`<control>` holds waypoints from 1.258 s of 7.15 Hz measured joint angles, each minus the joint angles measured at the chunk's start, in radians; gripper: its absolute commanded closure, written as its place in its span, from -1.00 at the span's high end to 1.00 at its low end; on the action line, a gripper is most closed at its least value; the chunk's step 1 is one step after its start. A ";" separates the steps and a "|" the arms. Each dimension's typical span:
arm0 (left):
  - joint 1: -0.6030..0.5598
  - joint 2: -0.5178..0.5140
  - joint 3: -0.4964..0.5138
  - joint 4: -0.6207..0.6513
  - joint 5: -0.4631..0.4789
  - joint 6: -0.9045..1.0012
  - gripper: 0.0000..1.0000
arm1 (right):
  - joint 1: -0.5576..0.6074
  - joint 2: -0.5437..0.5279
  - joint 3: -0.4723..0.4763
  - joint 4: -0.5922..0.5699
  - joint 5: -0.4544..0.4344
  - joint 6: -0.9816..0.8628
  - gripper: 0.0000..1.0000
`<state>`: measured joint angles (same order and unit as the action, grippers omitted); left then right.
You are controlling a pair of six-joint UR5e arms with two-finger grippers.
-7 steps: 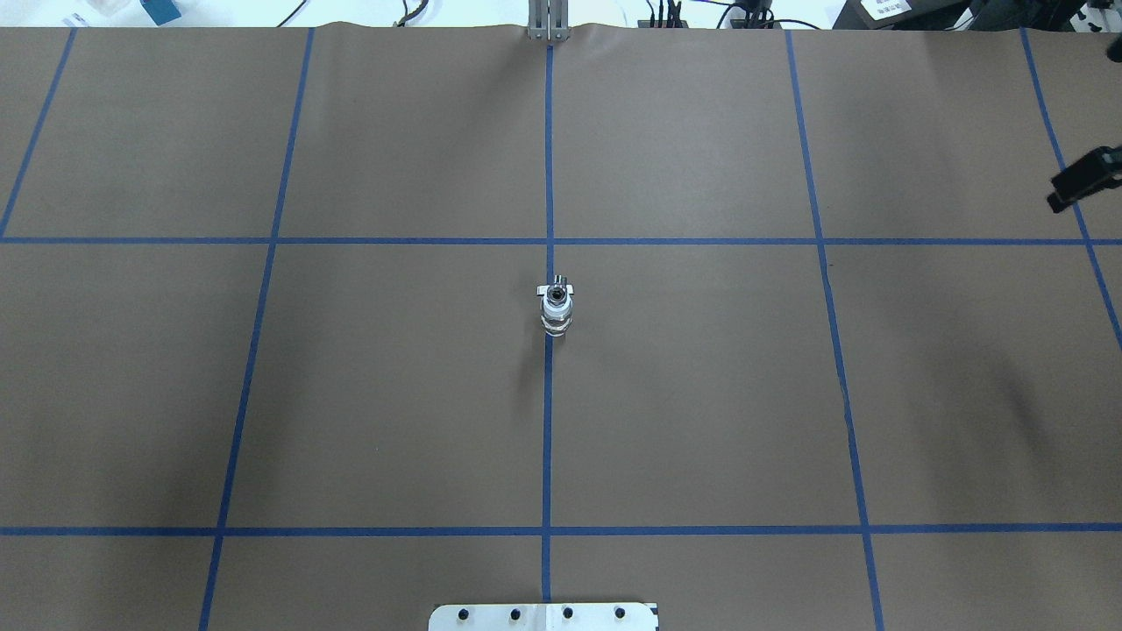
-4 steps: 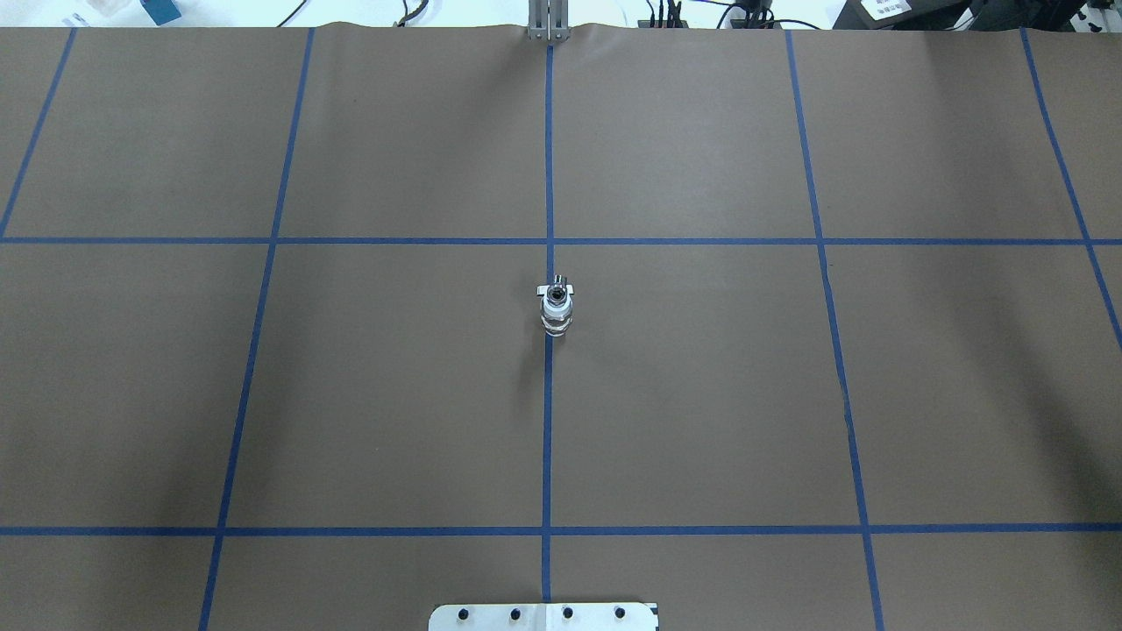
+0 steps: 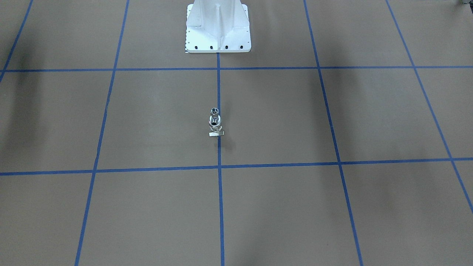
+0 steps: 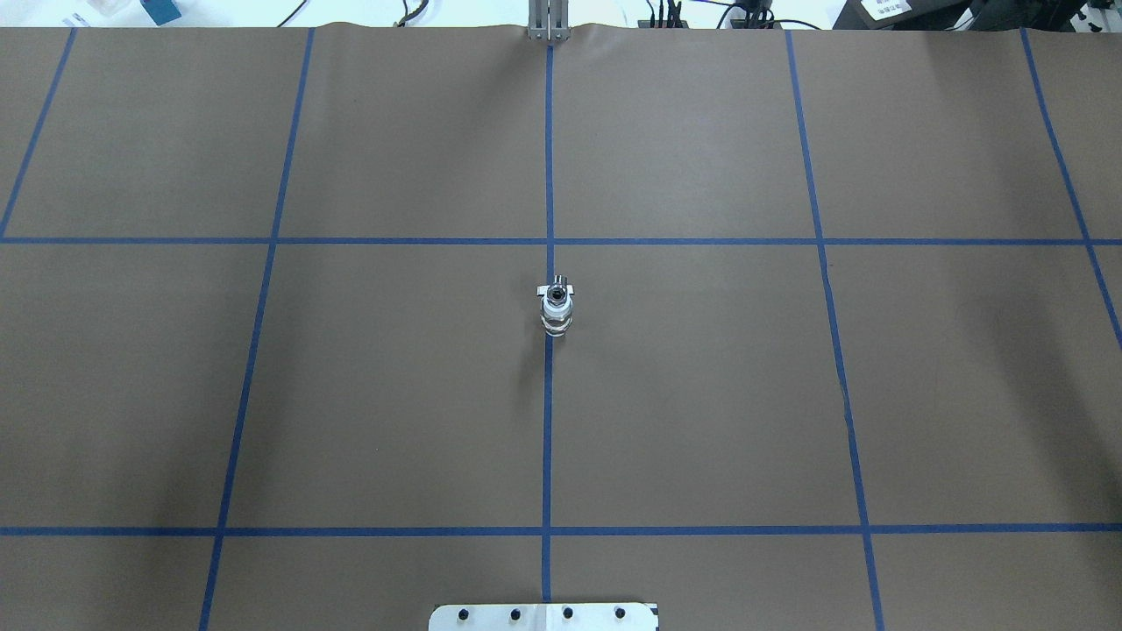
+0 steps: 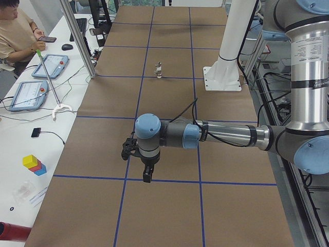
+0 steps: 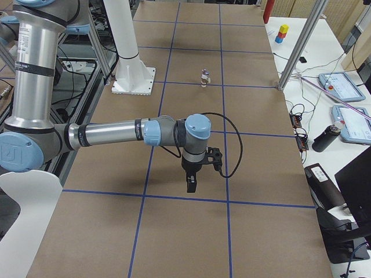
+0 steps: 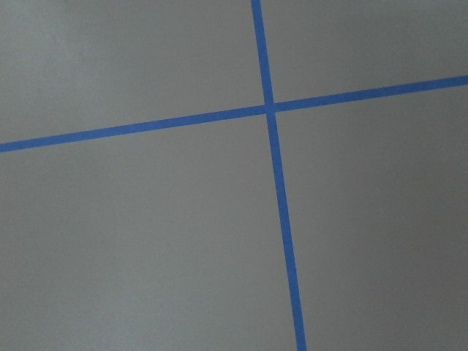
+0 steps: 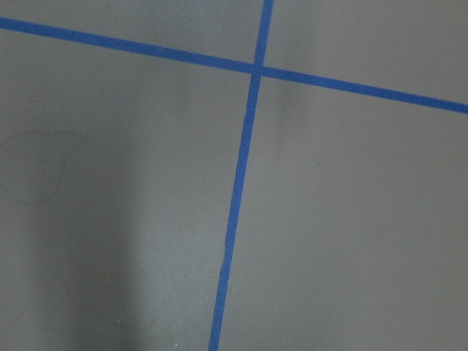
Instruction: Assemble PPR valve and pipe with both arms
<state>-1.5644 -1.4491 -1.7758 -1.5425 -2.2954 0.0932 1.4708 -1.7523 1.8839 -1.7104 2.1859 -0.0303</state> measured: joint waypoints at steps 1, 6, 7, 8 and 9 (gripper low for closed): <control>0.000 0.004 -0.005 0.000 0.000 0.001 1.00 | 0.004 -0.003 -0.001 0.000 0.000 0.001 0.99; 0.001 0.006 -0.013 -0.001 0.002 -0.001 1.00 | 0.006 0.005 -0.003 0.000 0.002 0.001 0.99; 0.001 0.006 -0.014 -0.001 0.002 -0.001 1.00 | 0.006 0.007 -0.002 0.000 0.003 0.001 0.99; 0.002 0.006 -0.015 -0.001 0.002 0.000 1.00 | 0.006 0.008 -0.002 0.000 0.003 0.002 0.99; 0.002 0.006 -0.015 -0.001 0.003 0.000 1.00 | 0.006 0.009 -0.002 0.000 0.003 0.002 0.99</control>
<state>-1.5621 -1.4435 -1.7904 -1.5432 -2.2927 0.0931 1.4772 -1.7429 1.8817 -1.7104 2.1889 -0.0281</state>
